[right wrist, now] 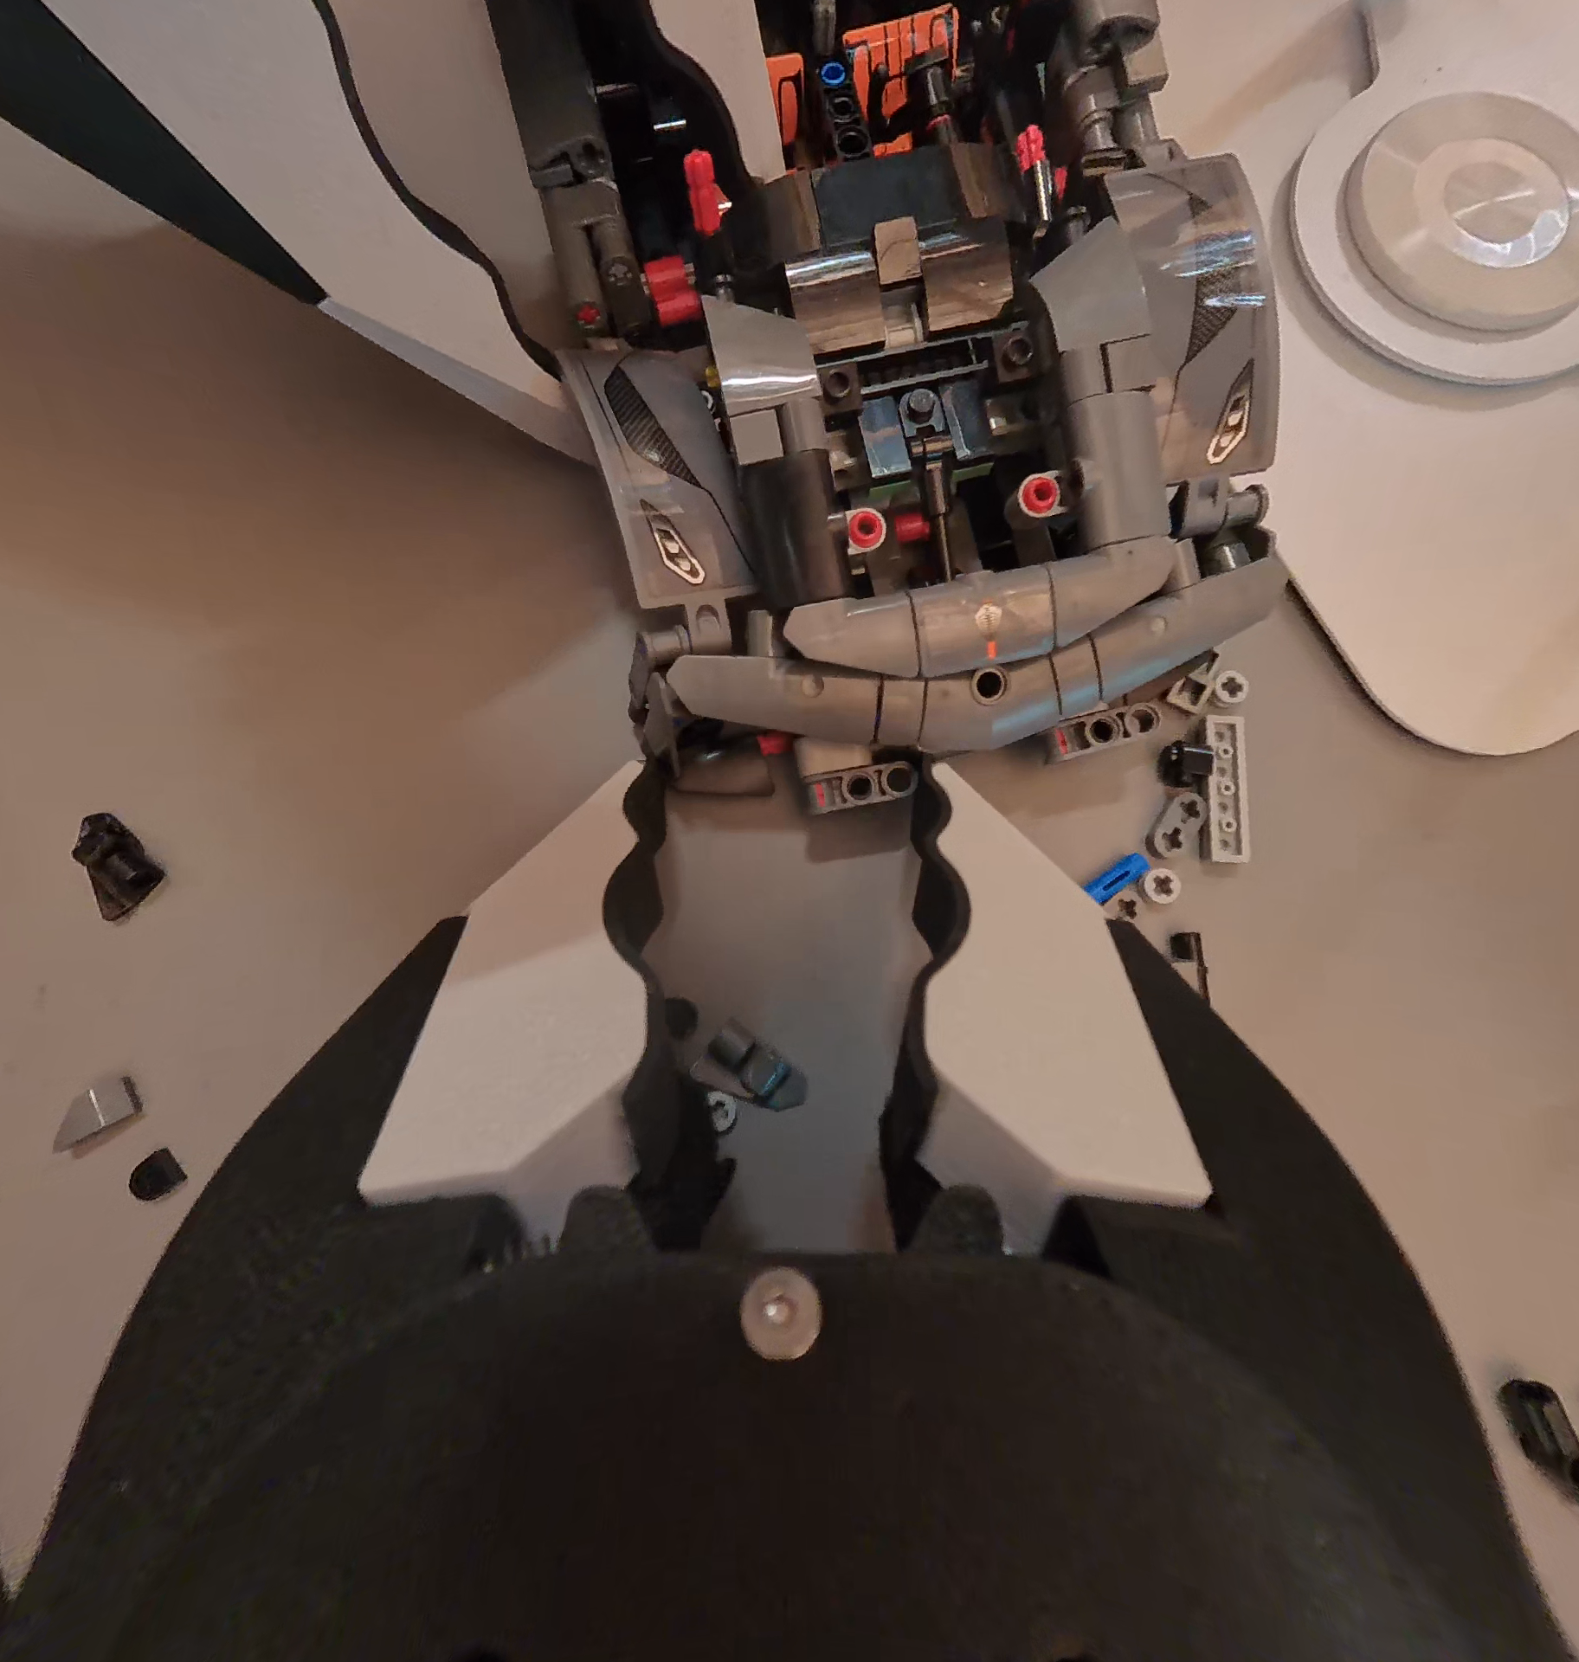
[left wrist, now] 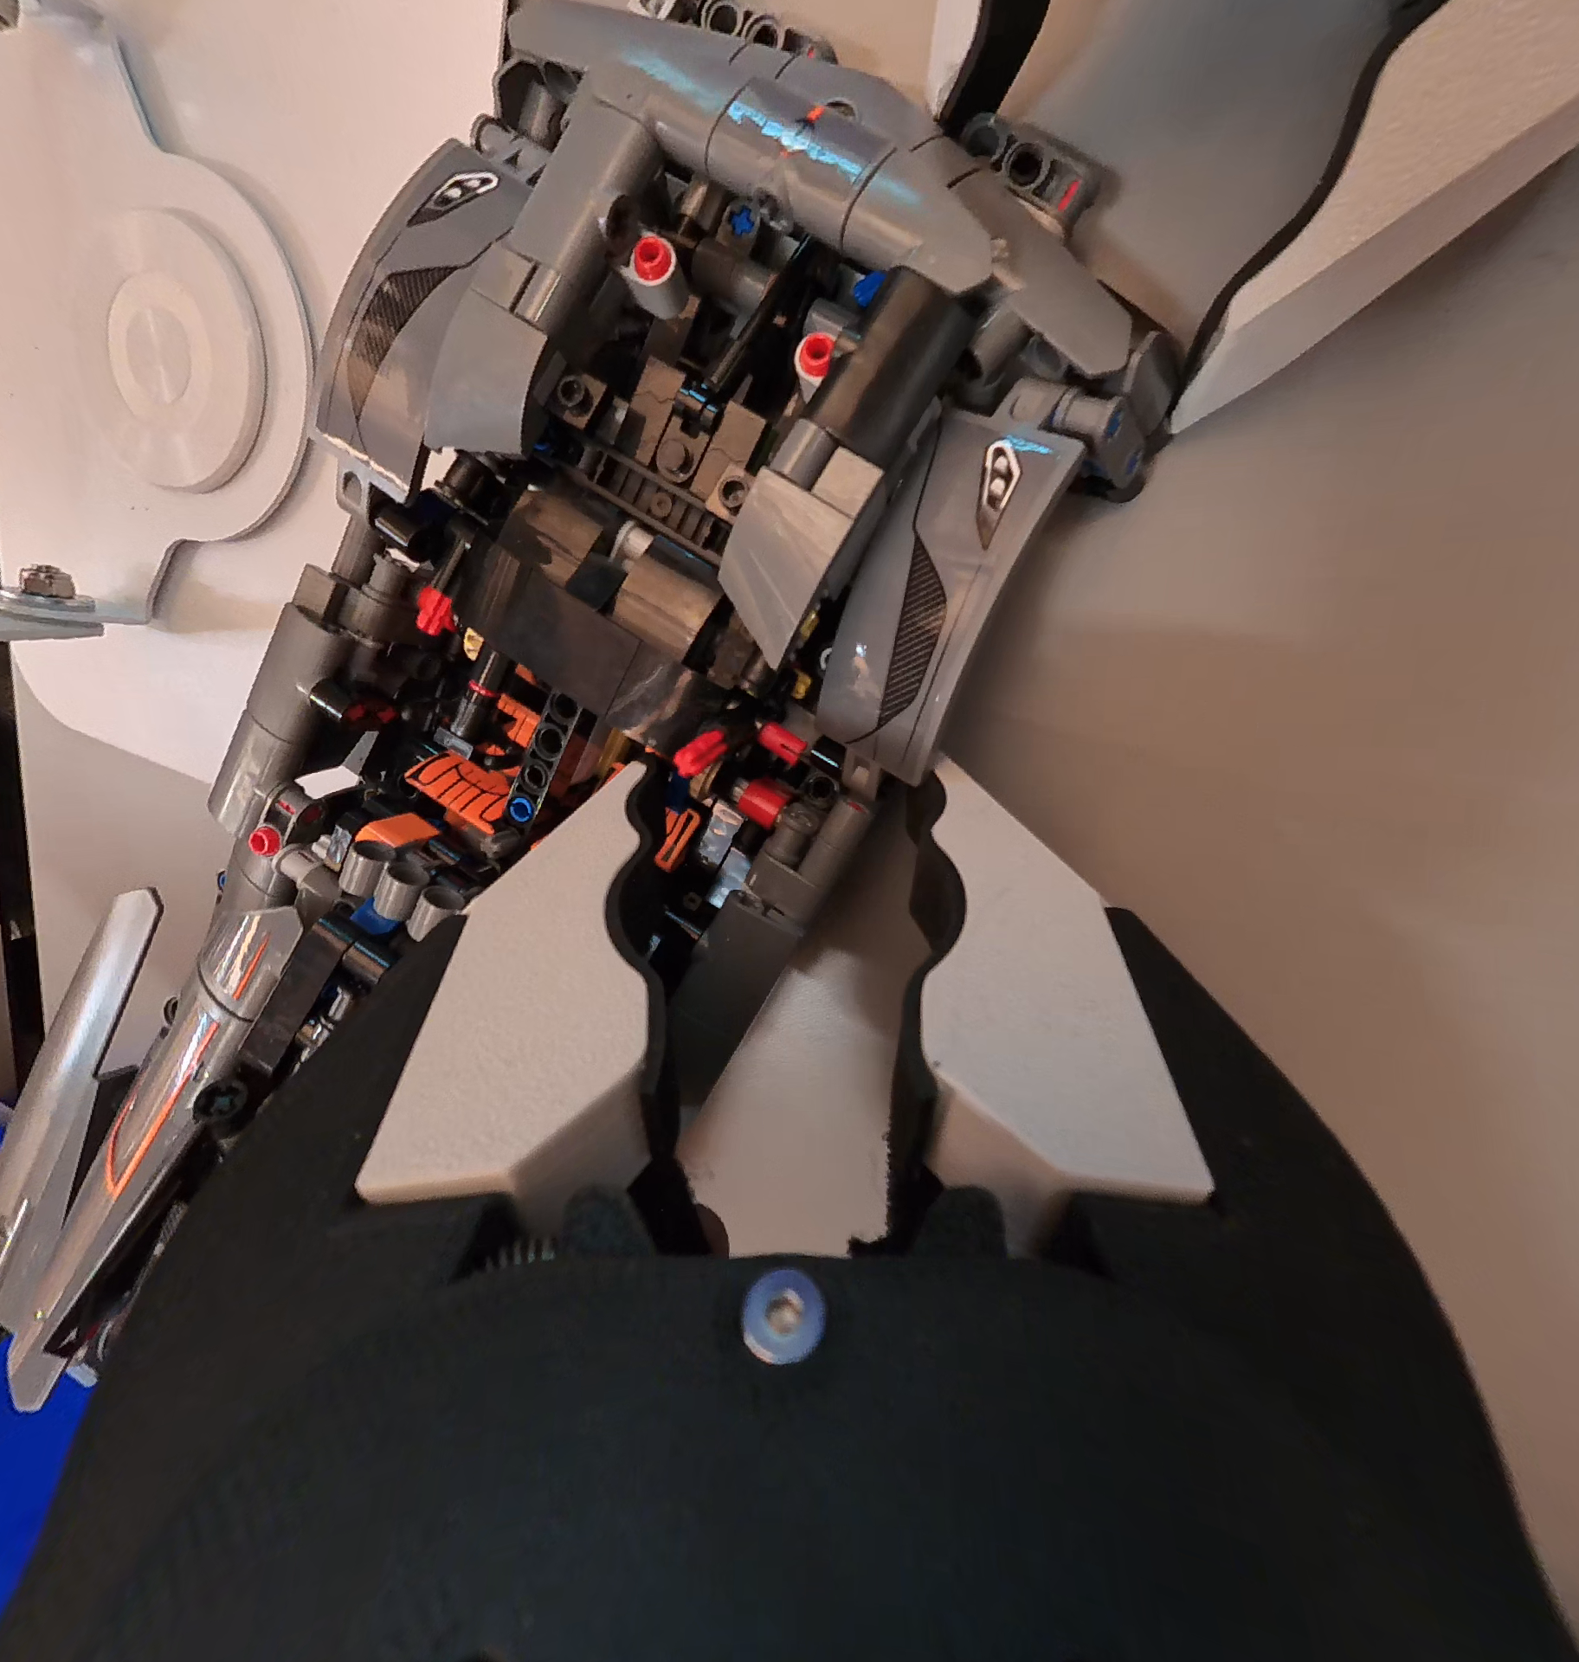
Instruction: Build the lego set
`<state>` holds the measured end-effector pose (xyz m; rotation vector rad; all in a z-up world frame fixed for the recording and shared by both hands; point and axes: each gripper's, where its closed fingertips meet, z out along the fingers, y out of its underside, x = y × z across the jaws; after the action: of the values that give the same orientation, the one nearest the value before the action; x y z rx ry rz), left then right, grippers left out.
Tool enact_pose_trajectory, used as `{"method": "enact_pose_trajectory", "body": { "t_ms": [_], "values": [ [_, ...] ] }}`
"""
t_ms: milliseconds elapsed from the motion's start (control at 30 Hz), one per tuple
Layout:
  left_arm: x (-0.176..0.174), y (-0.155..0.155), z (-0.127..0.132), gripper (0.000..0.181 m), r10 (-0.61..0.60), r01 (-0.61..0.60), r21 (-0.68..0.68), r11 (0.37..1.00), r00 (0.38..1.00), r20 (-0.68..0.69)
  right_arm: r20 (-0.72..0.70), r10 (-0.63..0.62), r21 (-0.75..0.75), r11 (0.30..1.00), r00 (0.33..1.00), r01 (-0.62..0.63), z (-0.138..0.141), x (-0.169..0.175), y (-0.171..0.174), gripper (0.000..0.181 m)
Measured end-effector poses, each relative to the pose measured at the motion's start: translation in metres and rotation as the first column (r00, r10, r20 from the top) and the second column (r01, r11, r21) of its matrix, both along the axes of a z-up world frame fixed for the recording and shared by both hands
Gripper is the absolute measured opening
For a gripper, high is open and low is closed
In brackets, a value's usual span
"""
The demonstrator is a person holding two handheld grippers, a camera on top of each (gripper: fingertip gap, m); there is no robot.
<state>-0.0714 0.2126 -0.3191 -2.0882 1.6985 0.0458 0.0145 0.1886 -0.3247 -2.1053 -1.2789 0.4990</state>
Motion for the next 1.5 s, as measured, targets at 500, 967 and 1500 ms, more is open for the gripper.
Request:
{"method": "enact_pose_trajectory", "body": {
  "t_ms": [500,967,1500],
  "values": [
    [0.002,0.014,0.061,0.060,0.015,-0.010,-0.029,1.000,0.988,0.153,-0.025,-0.006,0.002,1.000,1.000,0.006,0.000,-0.002,0.003,0.053],
    [0.060,0.040,0.018,0.113,-0.122,0.099,-0.297,0.950,0.991,-0.061,-0.032,-0.011,0.009,1.000,0.999,0.011,0.000,-0.001,0.004,0.054],
    [0.063,0.032,0.002,0.118,-0.202,0.112,-0.538,0.836,0.973,-0.111,-0.039,-0.022,0.017,1.000,0.999,0.022,0.000,-0.001,0.005,0.054]
  ]
}}
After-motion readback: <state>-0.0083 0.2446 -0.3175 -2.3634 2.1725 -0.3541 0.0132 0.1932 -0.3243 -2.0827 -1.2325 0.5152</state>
